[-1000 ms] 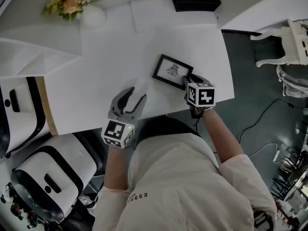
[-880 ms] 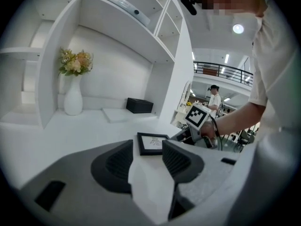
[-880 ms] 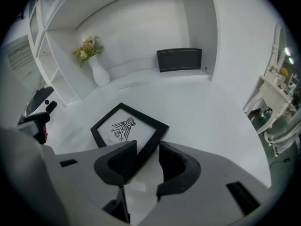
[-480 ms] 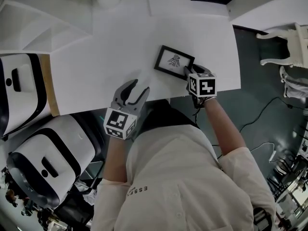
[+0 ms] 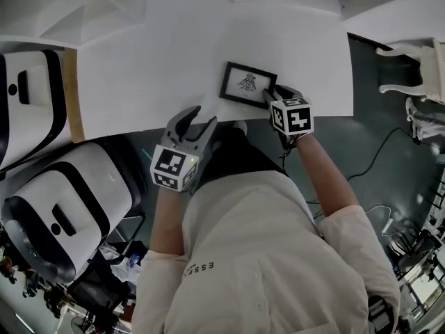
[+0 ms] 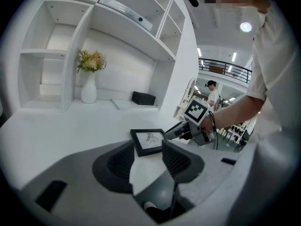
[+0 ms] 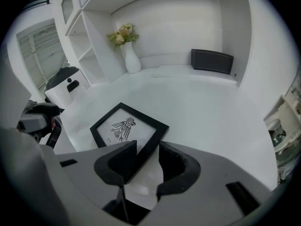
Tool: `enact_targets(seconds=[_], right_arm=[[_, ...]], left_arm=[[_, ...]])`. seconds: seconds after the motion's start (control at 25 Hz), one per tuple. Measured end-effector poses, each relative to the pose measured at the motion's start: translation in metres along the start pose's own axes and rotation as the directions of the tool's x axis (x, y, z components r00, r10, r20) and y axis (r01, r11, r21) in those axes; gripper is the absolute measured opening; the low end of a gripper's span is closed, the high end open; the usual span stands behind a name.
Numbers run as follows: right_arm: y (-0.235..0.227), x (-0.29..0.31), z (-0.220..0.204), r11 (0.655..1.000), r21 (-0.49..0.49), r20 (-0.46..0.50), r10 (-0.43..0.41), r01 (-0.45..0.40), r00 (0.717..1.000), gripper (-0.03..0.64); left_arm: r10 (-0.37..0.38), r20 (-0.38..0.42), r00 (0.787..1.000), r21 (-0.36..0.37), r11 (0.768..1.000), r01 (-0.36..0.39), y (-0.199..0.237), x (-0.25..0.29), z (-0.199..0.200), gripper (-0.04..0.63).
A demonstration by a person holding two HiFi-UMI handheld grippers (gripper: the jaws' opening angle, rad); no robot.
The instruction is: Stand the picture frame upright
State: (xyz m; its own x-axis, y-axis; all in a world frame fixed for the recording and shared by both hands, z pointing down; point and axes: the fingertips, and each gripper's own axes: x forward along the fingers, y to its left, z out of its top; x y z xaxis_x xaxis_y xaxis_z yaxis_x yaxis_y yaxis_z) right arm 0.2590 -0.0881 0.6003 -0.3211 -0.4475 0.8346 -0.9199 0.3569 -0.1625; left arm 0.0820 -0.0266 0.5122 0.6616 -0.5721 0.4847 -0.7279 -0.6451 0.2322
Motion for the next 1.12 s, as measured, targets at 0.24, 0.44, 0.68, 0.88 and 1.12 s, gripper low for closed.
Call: enact_targets(seconds=[0.24,0.44,0.68,0.88,1.12], right_arm=[[0.023,-0.002,-0.009,0.997,-0.059,-0.010,0.038,-0.038,0.999,0.158],[0.041,-0.001,-0.015,0.984,-0.139,-0.034,0.110,-0.114,0.993,0.155],[0.056,-0.003,-0.024,0.957,-0.231,-0.064,0.166,-0.176,0.984,0.153],[0.066,-0.005,-0.030,0.935,-0.287,-0.088,0.191,-0.209,0.978,0.152],[0.074,-0.008,-0.036,0.910,-0.332,-0.110,0.224,-0.248,0.968,0.152]], left_arm=[[0.014,-0.005,1.000,-0.062,0.998,-0.014,-0.005,-0.015,-0.022,0.178],[0.005,-0.016,1.000,-0.103,0.995,-0.007,-0.008,-0.016,-0.036,0.178],[-0.053,-0.039,0.998,-0.203,0.978,0.044,-0.022,-0.014,-0.060,0.178],[-0.093,-0.091,0.991,-0.237,0.969,0.069,-0.029,-0.009,-0.084,0.178],[-0.120,-0.078,0.990,-0.386,0.919,0.081,-0.024,-0.003,-0.099,0.178]])
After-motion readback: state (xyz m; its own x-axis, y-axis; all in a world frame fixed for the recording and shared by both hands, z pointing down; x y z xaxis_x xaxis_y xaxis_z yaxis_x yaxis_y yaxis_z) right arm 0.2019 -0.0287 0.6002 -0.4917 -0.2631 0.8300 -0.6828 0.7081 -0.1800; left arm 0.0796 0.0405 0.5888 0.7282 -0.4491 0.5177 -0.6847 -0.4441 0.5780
